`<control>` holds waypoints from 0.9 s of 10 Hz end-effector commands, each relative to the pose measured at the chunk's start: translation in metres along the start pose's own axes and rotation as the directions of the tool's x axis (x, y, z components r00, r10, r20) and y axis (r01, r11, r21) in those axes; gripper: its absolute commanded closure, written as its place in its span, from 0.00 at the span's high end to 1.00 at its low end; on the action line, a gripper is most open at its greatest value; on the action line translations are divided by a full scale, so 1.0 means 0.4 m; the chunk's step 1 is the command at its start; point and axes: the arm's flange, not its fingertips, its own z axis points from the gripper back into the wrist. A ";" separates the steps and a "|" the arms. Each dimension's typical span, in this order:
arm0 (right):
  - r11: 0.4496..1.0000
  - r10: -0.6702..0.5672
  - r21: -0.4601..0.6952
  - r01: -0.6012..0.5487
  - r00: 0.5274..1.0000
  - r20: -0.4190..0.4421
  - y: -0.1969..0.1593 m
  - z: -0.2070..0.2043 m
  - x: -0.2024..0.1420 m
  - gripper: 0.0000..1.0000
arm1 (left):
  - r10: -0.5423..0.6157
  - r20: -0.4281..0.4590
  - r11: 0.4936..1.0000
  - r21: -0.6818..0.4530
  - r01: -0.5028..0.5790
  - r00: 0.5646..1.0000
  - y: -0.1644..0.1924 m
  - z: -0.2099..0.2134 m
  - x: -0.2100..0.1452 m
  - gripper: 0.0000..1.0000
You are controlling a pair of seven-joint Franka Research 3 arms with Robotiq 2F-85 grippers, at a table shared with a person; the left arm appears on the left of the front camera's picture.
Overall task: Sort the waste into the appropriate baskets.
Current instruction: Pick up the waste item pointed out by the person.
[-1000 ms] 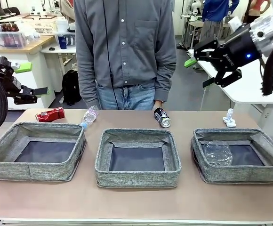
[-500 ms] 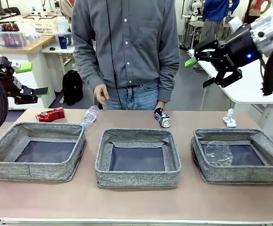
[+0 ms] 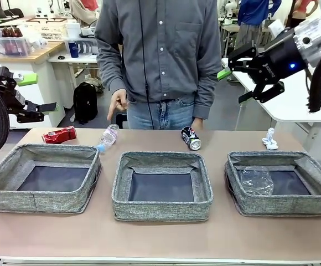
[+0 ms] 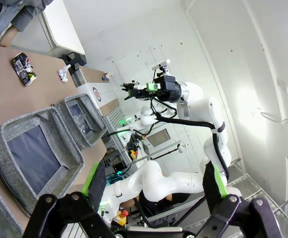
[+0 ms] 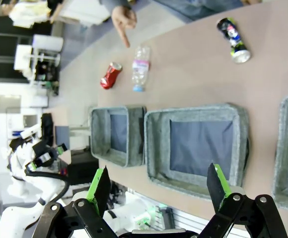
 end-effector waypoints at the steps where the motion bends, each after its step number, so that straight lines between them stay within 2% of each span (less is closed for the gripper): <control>1: 1.000 -0.011 -0.008 0.011 1.000 -0.007 0.005 0.009 0.001 1.00 | -0.010 0.005 1.000 -0.014 0.010 1.000 -0.008 -0.006 -0.004 1.00; 3: 1.000 -0.011 -0.008 0.011 1.000 -0.007 0.005 0.009 0.001 1.00 | 0.000 0.000 1.000 0.000 0.000 1.000 0.000 0.000 0.000 1.00; 4: 1.000 -0.011 -0.008 0.011 1.000 -0.007 0.005 0.009 0.001 1.00 | -0.069 0.030 0.987 0.144 0.064 0.997 -0.019 -0.007 0.004 1.00; 5: 1.000 -0.011 -0.008 0.011 1.000 -0.007 0.005 0.009 0.001 1.00 | -0.051 -0.016 0.953 0.298 0.053 0.999 -0.017 -0.028 0.045 1.00; 6: 1.000 -0.011 -0.008 0.011 1.000 -0.007 0.005 0.009 0.001 1.00 | -0.016 -0.065 0.904 0.426 0.043 0.998 -0.002 -0.059 0.096 1.00; 7: 1.000 -0.011 -0.008 0.011 1.000 -0.007 0.005 0.009 0.001 1.00 | -0.012 -0.097 0.808 0.586 0.067 0.995 0.016 -0.092 0.151 1.00; 9: 1.000 -0.011 -0.008 0.011 1.000 -0.007 0.005 0.009 0.001 1.00 | 0.144 -0.256 0.625 0.772 0.113 0.956 0.099 -0.184 0.240 1.00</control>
